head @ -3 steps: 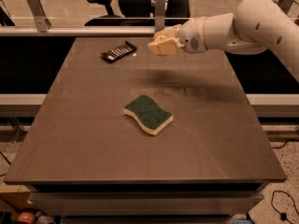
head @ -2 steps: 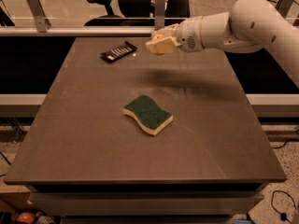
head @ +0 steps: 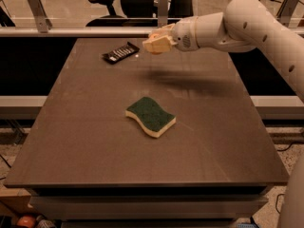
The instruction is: Move orange near rxbar chocolate
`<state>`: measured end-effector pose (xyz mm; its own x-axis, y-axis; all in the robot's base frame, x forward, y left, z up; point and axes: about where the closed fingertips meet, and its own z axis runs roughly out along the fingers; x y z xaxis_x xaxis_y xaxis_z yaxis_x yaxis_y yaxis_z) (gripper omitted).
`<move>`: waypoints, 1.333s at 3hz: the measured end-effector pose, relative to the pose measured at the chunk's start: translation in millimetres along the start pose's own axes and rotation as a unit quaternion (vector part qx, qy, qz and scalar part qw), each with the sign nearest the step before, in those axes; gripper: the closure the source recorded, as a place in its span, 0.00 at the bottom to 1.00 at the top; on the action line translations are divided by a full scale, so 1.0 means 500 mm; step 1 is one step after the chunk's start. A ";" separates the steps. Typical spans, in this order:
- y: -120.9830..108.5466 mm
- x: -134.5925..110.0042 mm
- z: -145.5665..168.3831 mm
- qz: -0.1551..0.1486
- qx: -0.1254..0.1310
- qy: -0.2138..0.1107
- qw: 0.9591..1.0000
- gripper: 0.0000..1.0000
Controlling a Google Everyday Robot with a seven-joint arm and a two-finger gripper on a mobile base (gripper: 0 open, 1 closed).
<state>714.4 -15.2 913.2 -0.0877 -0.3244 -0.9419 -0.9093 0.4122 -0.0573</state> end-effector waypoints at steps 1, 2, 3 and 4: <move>-0.010 -0.004 0.027 0.006 0.004 0.004 1.000 1.00; -0.025 -0.002 0.059 0.011 0.009 0.010 1.000 1.00; -0.036 0.005 0.088 0.016 0.012 0.006 1.000 1.00; -0.045 0.023 0.117 0.022 0.013 -0.003 1.000 1.00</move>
Offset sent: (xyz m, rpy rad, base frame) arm 0.0398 0.0257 -0.0124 -0.0228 0.0301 -0.0546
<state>757.6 21.6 884.4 -0.1255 -0.2995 -0.9458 -0.8932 0.4490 -0.0236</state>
